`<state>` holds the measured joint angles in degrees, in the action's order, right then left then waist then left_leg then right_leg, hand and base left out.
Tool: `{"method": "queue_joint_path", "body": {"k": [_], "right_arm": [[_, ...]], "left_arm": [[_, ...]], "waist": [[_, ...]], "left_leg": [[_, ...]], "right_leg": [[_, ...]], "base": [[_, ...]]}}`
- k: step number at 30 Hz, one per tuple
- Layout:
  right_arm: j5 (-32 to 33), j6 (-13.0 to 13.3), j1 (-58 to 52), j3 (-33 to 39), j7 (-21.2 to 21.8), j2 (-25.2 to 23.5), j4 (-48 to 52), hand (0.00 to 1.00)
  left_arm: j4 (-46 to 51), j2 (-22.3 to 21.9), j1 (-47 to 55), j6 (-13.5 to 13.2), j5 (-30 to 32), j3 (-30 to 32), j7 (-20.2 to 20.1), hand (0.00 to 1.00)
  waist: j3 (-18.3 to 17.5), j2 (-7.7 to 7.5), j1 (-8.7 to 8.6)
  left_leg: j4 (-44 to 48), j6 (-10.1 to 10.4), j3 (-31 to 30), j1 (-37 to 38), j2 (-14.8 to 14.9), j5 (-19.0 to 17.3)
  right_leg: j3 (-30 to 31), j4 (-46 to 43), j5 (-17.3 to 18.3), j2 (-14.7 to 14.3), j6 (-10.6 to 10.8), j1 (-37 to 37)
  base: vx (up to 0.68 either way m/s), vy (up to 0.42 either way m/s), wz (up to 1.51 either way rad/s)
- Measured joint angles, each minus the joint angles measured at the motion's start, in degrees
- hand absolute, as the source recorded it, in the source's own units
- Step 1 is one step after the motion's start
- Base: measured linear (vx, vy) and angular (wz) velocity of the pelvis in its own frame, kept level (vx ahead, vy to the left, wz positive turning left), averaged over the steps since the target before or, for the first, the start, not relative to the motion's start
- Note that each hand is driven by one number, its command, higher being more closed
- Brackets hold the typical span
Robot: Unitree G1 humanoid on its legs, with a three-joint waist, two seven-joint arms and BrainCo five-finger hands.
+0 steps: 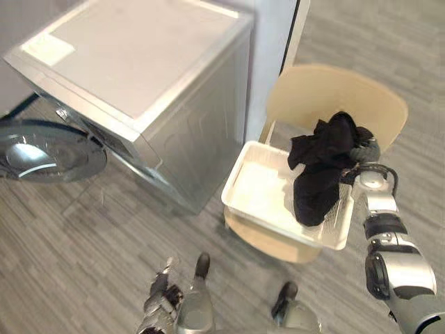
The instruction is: Pick up the laundry basket with both hands and put the clothes into the washing machine.
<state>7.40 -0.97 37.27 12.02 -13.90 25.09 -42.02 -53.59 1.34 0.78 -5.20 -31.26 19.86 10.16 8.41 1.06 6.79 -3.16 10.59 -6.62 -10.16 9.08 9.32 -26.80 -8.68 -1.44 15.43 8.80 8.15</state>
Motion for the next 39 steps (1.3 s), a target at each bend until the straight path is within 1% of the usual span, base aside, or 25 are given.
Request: {"method": "queue_joint_path", "body": {"k": [1,2,4,6,7,9,11,12,13,14,16,17,18,19,21,22,23,24,26,27,29,31,35,36,39], "right_arm": [[0.54,0.44,-0.46,1.00,-0.05,-0.01,1.19,1.00],[1.09,0.59,-1.12,2.26,-0.20,0.04,3.15,1.00],[1.05,0.69,-2.63,4.00,-0.74,0.02,7.90,1.00],[0.97,0.91,-3.46,4.15,-1.01,0.01,13.09,1.00],[0.97,0.94,-3.49,4.20,-1.02,0.01,14.60,1.00],[0.89,1.99,-3.74,5.16,-1.42,0.00,20.85,1.00],[0.75,3.17,-3.83,5.51,-2.49,0.01,23.83,1.00],[0.59,3.53,-3.83,5.41,-2.82,-0.05,26.04,1.00],[0.45,4.17,-3.82,5.02,-2.83,-0.07,28.18,1.00],[0.38,4.59,-3.82,4.83,-2.80,-0.12,29.24,1.00],[0.69,5.52,-3.68,3.37,-2.62,-0.17,31.73,1.00],[1.04,5.66,-3.60,2.79,-2.59,-0.17,31.97,1.00],[1.32,5.80,-3.00,1.36,-2.41,-0.24,32.15,1.00],[1.61,5.96,-2.64,0.66,-2.21,-0.25,32.20,1.00],[2.40,6.32,-0.84,-1.56,-1.99,-0.52,32.27,1.00],[3.32,6.35,0.98,-2.51,-1.94,-1.22,32.29,1.00],[3.71,6.50,2.41,-3.45,-1.88,-1.86,32.40,1.00],[4.01,6.68,3.18,-4.05,-1.70,-2.26,32.43,1.00],[5.60,7.04,4.65,-6.06,-0.84,-2.43,34.56,1.00],[5.61,7.12,5.26,-6.75,-0.81,-2.52,34.59,1.00],[6.10,7.13,7.47,-9.48,-0.40,-2.94,34.58,1.00],[6.70,7.33,8.71,-10.71,-0.06,-3.53,34.66,1.00],[8.85,7.35,8.98,-11.94,0.13,-4.40,34.54,1.00],[9.26,7.35,8.98,-12.58,0.16,-5.06,34.54,1.00],[10.54,7.35,8.98,-13.94,0.24,-6.91,34.50,1.00]], "left_arm": [[2.50,0.24,0.76,-0.08,-1.06,2.35,0.17,0.00],[7.18,0.44,2.20,-0.18,-1.82,5.68,0.69,0.00],[16.54,1.79,3.38,-0.68,-1.79,11.28,2.68,0.00],[25.85,4.96,3.05,-2.31,-1.62,16.17,5.60,0.00],[28.74,5.90,2.95,-2.87,-1.58,17.06,6.57,0.00],[41.65,8.23,1.61,-4.59,1.28,19.92,10.19,0.00],[49.78,8.52,-0.23,-5.49,6.99,20.23,13.06,0.00],[55.79,8.53,-1.48,-6.11,10.83,19.20,14.86,0.00],[60.74,8.74,-2.54,-6.46,15.06,16.75,16.15,0.00],[62.67,9.22,-3.08,-6.53,16.51,15.11,16.41,0.00],[65.38,12.22,-6.35,-6.76,19.44,7.34,15.86,0.00],[65.39,12.90,-7.53,-6.76,19.75,5.42,15.52,0.00],[65.38,14.29,-9.90,-6.77,20.02,1.95,14.56,0.00],[65.28,14.97,-11.19,-6.76,20.60,0.09,13.89,0.00],[64.31,16.07,-15.33,-6.93,20.83,-6.26,11.28,0.00],[62.78,16.05,-17.85,-6.95,20.70,-9.92,9.57,0.00],[60.21,15.81,-20.36,-6.86,20.60,-13.98,7.91,0.00],[58.93,15.76,-21.38,-6.77,20.40,-15.96,7.07,0.00],[51.32,14.21,-26.33,-6.37,18.00,-24.26,3.88,0.00],[48.99,13.53,-27.38,-6.10,17.96,-26.05,3.39,0.00],[39.53,10.92,-30.23,-3.98,17.95,-31.25,1.28,0.00],[33.51,9.25,-31.07,-2.91,17.98,-32.81,0.99,0.00],[22.33,6.54,-32.89,-0.26,18.48,-36.10,0.31,0.00],[19.98,5.72,-33.11,0.63,18.59,-36.85,-0.10,0.00],[16.31,4.15,-33.40,1.73,19.88,-38.48,-0.24,0.00]], "waist": [[-0.97,-0.03,0.09],[-2.39,0.12,0.11],[-4.01,-0.35,0.19],[-5.05,-1.20,0.17],[-5.33,-1.33,0.17],[-6.67,-1.23,-0.02],[-7.16,-0.92,-0.44],[-7.54,-0.58,-0.71],[-8.21,-0.12,-1.31],[-8.35,0.11,-1.43],[-8.91,1.02,-1.80],[-9.03,1.18,-2.05],[-9.14,1.37,-2.80],[-9.14,1.37,-2.90],[-9.14,1.37,-3.67],[-9.13,1.43,-4.72],[-9.13,1.43,-5.48],[-9.13,1.43,-5.97],[-9.12,1.41,-6.48],[-9.12,1.41,-6.85],[-9.07,1.35,-8.62],[-9.01,1.25,-9.29],[-8.81,1.07,-9.95],[-8.75,0.98,-10.56],[-8.33,0.33,-11.03]], "left_leg": [[-0.55,-0.11,0.49,1.01,0.04,-0.12],[-1.25,-1.08,0.86,2.15,0.23,-0.87],[-2.06,-1.28,2.13,4.02,0.19,-1.95],[-2.06,-1.31,3.30,5.61,0.04,-2.79],[-2.06,-1.34,3.83,6.03,0.02,-2.98],[-2.06,-1.44,5.44,7.31,-0.10,-3.24],[-2.06,-1.49,5.89,8.34,-0.17,-3.30],[-2.06,-1.55,6.72,9.19,-0.16,-3.64],[-2.06,-1.61,7.12,9.46,-0.21,-3.78],[-2.07,-1.62,7.22,9.67,-0.21,-3.81],[-2.07,-1.59,8.70,10.80,-0.13,-4.09],[-2.07,-1.52,9.06,11.07,-0.12,-4.22],[-2.08,-1.35,10.12,11.51,-0.10,-4.45],[-2.08,-1.30,10.44,11.73,-0.07,-4.56],[-2.08,-1.23,12.24,12.47,0.01,-4.86],[-2.08,-1.23,12.87,12.51,0.01,-4.86],[-2.09,-1.22,13.46,12.68,0.06,-4.86],[-2.09,-1.21,13.81,12.72,0.07,-4.88],[-2.11,-0.90,14.98,12.78,0.29,-5.16],[-2.11,-0.89,15.15,12.76,0.37,-5.16],[-2.11,-0.88,15.71,12.99,1.01,-5.16],[-2.11,-0.58,16.95,13.23,1.59,-5.38],[-2.11,-0.25,18.39,13.92,2.37,-5.63],[-2.10,-0.06,19.03,14.26,2.54,-5.84],[-2.10,0.21,20.52,14.99,2.98,-6.20]], "right_leg": [[0.13,2.23,-0.87,-0.45,0.13,-1.11],[0.19,5.27,-2.26,-1.30,0.38,-2.70],[0.65,9.69,-4.57,-2.04,0.57,-5.36],[1.97,12.97,-6.43,-2.44,0.59,-7.15],[2.43,13.57,-6.79,-2.50,0.67,-7.42],[4.01,14.29,-7.30,-2.46,0.56,-8.19],[4.58,14.29,-7.33,-2.42,0.52,-8.85],[5.08,14.29,-7.31,-2.42,0.52,-8.95],[5.41,14.28,-7.31,-2.36,0.51,-8.95],[5.71,14.29,-7.34,-2.36,0.46,-8.93],[7.38,14.28,-7.51,-2.40,0.19,-8.89],[7.79,14.29,-7.50,-2.42,0.15,-8.88],[8.46,14.29,-7.60,-2.43,0.00,-8.79],[8.98,14.29,-7.67,-2.48,-0.07,-8.79],[11.13,14.29,-8.08,-2.63,-0.12,-8.16],[11.77,14.29,-8.27,-2.67,-0.19,-7.76],[12.53,14.29,-8.47,-2.79,-0.32,-7.45],[12.79,14.29,-8.54,-2.83,-0.33,-7.24],[14.37,14.33,-9.20,-3.18,-0.36,-6.14],[14.52,14.33,-9.24,-3.29,-0.40,-5.99],[15.07,14.33,-9.32,-4.01,-0.51,-5.78],[16.23,14.32,-9.51,-4.67,-0.76,-5.03],[17.94,14.32,-9.75,-5.73,-1.11,-4.46],[18.59,14.32,-9.78,-5.98,-1.15,-4.35],[19.89,14.32,-9.90,-6.61,-1.36,-4.01]], "base": [[0.04,0.005,-0.14],[0.03,0.013,-0.21],[0.02,0.019,-0.22],[0.01,0.014,-0.32],[0.01,0.009,-0.42],[0.01,0.011,-0.33],[0.00,0.009,-0.16],[-0.02,0.016,-0.16],[-0.03,0.016,-0.18],[-0.03,0.017,-0.25],[-0.03,0.006,-0.32],[-0.05,0.003,-0.29],[-0.05,0.004,-0.25],[-0.04,0.002,-0.42],[-0.04,-0.005,-0.45],[-0.05,-0.009,-0.35],[-0.03,-0.009,-0.27],[-0.03,-0.011,-0.32],[-0.02,-0.013,-0.33],[-0.01,-0.018,-0.19],[-0.01,-0.024,-0.15],[-0.01,-0.025,-0.31],[-0.01,-0.022,-0.28],[0.00,-0.016,-0.30],[-0.02,-0.013,-0.25]]}}
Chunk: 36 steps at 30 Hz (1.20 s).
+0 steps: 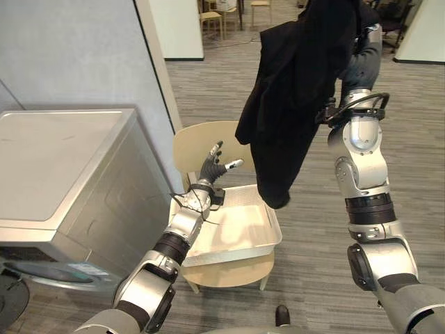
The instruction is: Pick up the laundry basket with both hands and put the clothes into the washing machine.
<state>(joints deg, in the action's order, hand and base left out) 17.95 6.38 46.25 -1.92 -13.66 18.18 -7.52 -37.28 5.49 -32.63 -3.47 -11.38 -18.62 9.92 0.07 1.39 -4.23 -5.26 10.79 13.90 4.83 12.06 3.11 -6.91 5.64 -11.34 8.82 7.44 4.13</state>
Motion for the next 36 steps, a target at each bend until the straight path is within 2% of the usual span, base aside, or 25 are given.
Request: {"method": "queue_joint_path", "body": {"k": [6,12,17,19,22,25,30,36], "right_arm": [[1.85,-0.01,-0.75,-1.45,0.34,-1.50,0.00,1.00],[2.29,-0.04,-1.15,-2.83,0.41,-2.92,-0.03,1.00],[2.30,-0.11,-2.36,-4.73,0.63,-4.70,-0.03,1.00],[2.34,-0.11,-2.51,-5.49,1.36,-4.89,-0.02,1.00],[2.98,-0.11,-2.80,-5.93,1.38,-5.69,-0.02,1.00],[2.99,-0.11,-3.36,-5.93,1.36,-6.22,-0.01,1.00],[2.97,-0.11,-4.66,-5.86,1.20,-6.61,0.15,1.00],[2.93,-0.09,-8.59,-4.80,1.16,-6.81,4.72,1.00]], "left_arm": [[-3.84,-2.64,-3.29,1.56,0.91,-2.28,-1.08,0.00],[-3.92,-3.96,-6.36,1.62,0.85,-4.01,-1.02,0.00],[-5.69,-5.92,-9.64,1.67,0.51,-4.86,0.05,0.00],[-5.70,-6.15,-10.98,1.64,-2.64,-5.95,0.33,0.00],[-5.69,-7.89,-12.37,1.37,-11.25,-6.09,0.69,0.00],[-5.43,-8.85,-12.51,0.77,-15.65,-6.09,1.52,0.00],[-2.54,-8.92,-12.95,0.65,-19.60,-6.05,2.58,0.00],[3.19,-8.75,-15.13,-0.76,-21.85,-5.35,3.59,0.00]], "waist": [[0.69,-0.96,-0.36],[0.79,-1.11,-0.56],[1.34,-1.98,-1.06],[1.44,-2.20,-1.29],[1.44,-2.21,-1.28],[1.43,-2.22,-1.30],[1.45,-2.31,-1.31],[1.43,-2.56,-1.28]], "left_leg": [[0.00,0.08,0.67,0.25,0.07,-0.20],[0.00,0.08,0.71,0.24,0.08,-0.21],[0.00,0.08,0.70,0.23,0.08,-0.20],[0.00,0.08,0.73,0.23,0.08,-0.20],[0.00,0.08,0.97,0.24,0.08,-0.21],[0.00,0.07,1.44,0.30,0.07,-0.33],[0.00,0.05,1.89,0.64,0.08,-0.51],[0.00,0.03,1.83,0.67,0.08,-0.52]], "right_leg": [[0.81,0.00,-0.08,-0.18,-0.10,0.35],[0.86,0.00,-0.08,-0.21,-0.10,0.39],[0.88,0.00,-0.09,-0.20,-0.10,0.38],[0.93,0.00,-0.09,-0.20,-0.10,0.39],[1.14,0.00,-0.09,-0.24,-0.10,0.52],[1.65,0.00,-0.11,-0.32,-0.10,0.78],[2.12,0.00,-0.11,-0.40,-0.10,0.78],[2.07,-0.01,-0.11,-0.40,-0.10,0.67]], "base": [[-0.01,-0.004,-0.06],[0.00,0.000,0.00],[0.00,0.000,0.00],[0.00,0.000,0.00],[0.00,0.000,-0.03],[0.00,0.000,-0.08],[0.00,0.001,-0.05],[0.00,0.000,0.00]]}}
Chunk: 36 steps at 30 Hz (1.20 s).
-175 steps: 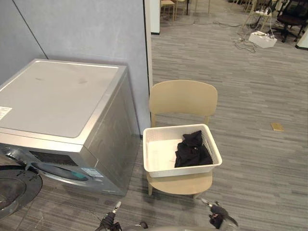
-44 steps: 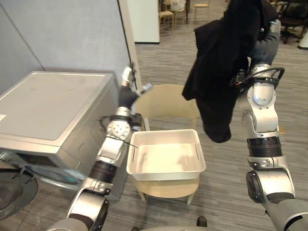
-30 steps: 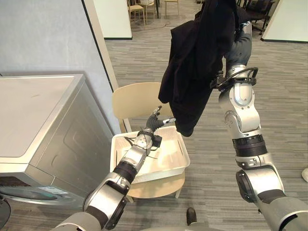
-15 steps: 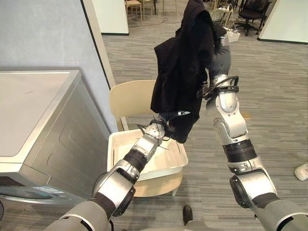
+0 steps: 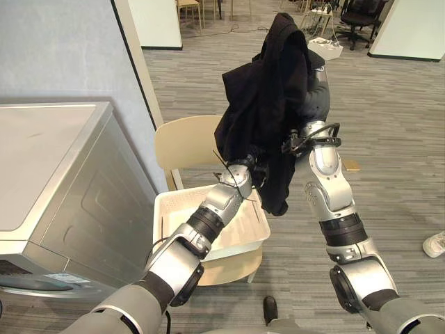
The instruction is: Pick up the laundry basket with both hands and put the clothes into the washing machine.
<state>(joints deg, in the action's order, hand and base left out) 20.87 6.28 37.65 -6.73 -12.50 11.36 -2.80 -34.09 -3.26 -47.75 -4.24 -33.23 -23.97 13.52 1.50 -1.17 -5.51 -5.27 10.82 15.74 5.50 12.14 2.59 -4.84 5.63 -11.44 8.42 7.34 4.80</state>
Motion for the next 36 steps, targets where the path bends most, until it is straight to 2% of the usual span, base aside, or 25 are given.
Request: {"method": "queue_joint_path", "body": {"k": [5,15,16,27,36], "right_arm": [[-0.08,0.03,-2.34,4.19,-0.18,-0.16,0.46,1.00],[-0.10,0.21,-4.57,5.26,-0.27,-0.32,2.12,1.00],[-0.09,0.21,-4.73,5.27,-0.12,-0.32,2.12,1.00],[0.02,0.18,-6.87,5.34,0.13,-1.10,2.10,1.00],[1.18,0.17,-6.90,3.97,0.19,-1.22,1.98,1.00]], "left_arm": [[5.25,0.74,-0.04,-1.40,-1.06,3.48,1.29,0.00],[10.32,1.82,-0.05,-2.87,-2.16,5.18,2.75,0.00],[10.90,1.81,-0.05,-2.87,-2.16,5.69,2.83,1.00],[12.55,1.57,-0.05,-3.21,-2.15,4.01,2.81,1.00],[12.03,1.20,-0.05,-3.25,-2.14,1.83,2.73,1.00]], "waist": [[0.02,-0.26,0.00],[-0.01,-0.60,-0.05],[0.00,-0.64,-0.06],[-0.06,-1.91,-0.20],[-0.07,-2.01,-0.25]], "left_leg": [[-0.01,-0.06,-0.11,0.46,0.02,-0.06],[-0.01,-0.06,-0.14,0.46,0.02,-0.06],[-0.01,-0.05,-0.13,0.46,0.02,-0.07],[-0.01,-0.05,0.02,0.46,0.00,-0.09],[-0.01,-0.01,0.69,0.42,-0.03,-0.13]], "right_leg": [[-0.12,0.01,0.03,0.01,0.02,-0.56],[-0.14,0.01,0.04,0.01,0.03,-0.53],[-0.14,0.01,0.04,0.01,0.03,-0.52],[-0.01,0.02,0.04,0.01,0.03,-0.36],[0.33,0.03,0.01,-0.01,0.03,0.11]], "base": [[0.00,0.000,0.00],[0.00,0.000,0.00],[0.00,0.000,0.00],[0.00,0.000,0.00],[0.00,0.000,-0.02]]}}
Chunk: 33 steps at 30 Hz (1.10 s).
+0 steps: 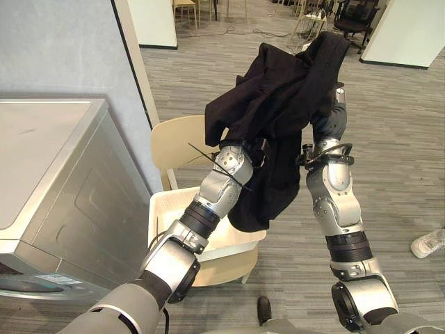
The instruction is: Pick up the laundry basket with both hands and put the clothes into the washing machine.
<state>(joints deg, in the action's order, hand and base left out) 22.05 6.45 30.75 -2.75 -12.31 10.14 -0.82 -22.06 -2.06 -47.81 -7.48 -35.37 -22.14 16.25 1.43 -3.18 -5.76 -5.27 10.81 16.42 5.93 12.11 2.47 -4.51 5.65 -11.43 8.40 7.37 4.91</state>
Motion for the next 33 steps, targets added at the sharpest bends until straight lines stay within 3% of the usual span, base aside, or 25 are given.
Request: {"method": "queue_joint_path", "body": {"k": [2,3,14,18,23,29,33], "right_arm": [[0.05,0.00,-0.01,-0.08,0.03,0.00,0.00,1.00],[0.07,0.00,-0.05,-0.15,0.05,0.00,-0.01,0.00],[3.09,-0.01,-6.07,0.61,2.70,0.34,0.06,0.00],[4.47,-0.04,-11.43,5.89,2.68,0.17,0.21,0.00],[4.45,-0.02,-16.86,12.25,2.59,0.19,2.90,0.00],[3.38,-0.04,-25.16,14.56,5.11,0.13,4.40,0.00],[2.56,-0.06,-33.51,19.55,6.32,-3.31,4.32,0.00]], "left_arm": [[-0.57,-0.06,0.00,0.01,0.00,-0.52,-0.03,1.00],[-0.81,-0.07,0.00,0.00,-0.01,-0.74,-0.04,1.00],[-1.39,1.63,0.00,0.71,-0.02,1.80,-1.03,1.00],[4.34,4.57,0.01,0.45,-0.02,10.10,-0.98,1.00],[10.42,10.46,0.04,-1.97,-0.03,19.98,0.29,1.00],[19.78,17.87,3.54,-4.68,0.20,33.18,1.42,1.00],[29.43,20.50,13.50,-7.12,2.41,44.15,1.56,1.00]], "waist": [[0.00,-0.01,-0.08],[-0.01,-0.03,-0.11],[-0.47,-0.78,-0.01],[-0.48,-0.73,0.04],[-0.78,-0.19,-0.20],[-1.93,1.89,0.17],[-2.76,3.59,0.34]], "left_leg": [[0.00,0.00,0.04,0.00,0.00,0.00],[0.00,0.00,0.06,0.00,0.00,0.00],[0.00,0.00,0.71,0.14,0.01,-0.05],[0.01,0.01,0.93,0.30,-0.01,-0.10],[0.01,0.07,1.17,0.33,-0.02,-0.15],[0.01,0.08,1.07,0.19,-0.02,-0.40],[0.01,0.06,-0.04,-0.55,0.01,-0.43]], "right_leg": [[0.02,0.00,0.00,0.00,0.00,0.01],[0.03,0.00,0.00,-0.01,0.00,0.03],[0.68,0.00,-0.07,-0.12,-0.05,0.33],[0.88,-0.01,-0.14,-0.23,-0.03,0.35],[1.12,-0.01,-0.14,-0.29,-0.04,0.49],[1.05,-0.01,-0.12,-0.30,-0.04,0.55],[-0.07,-0.01,0.11,-0.15,-0.04,0.49]], "base": [[0.00,0.000,0.00],[0.00,0.000,0.00],[0.00,0.000,-0.01],[0.00,0.000,-0.01],[0.00,0.000,0.00],[0.00,0.000,0.01],[0.00,0.000,0.13]]}}
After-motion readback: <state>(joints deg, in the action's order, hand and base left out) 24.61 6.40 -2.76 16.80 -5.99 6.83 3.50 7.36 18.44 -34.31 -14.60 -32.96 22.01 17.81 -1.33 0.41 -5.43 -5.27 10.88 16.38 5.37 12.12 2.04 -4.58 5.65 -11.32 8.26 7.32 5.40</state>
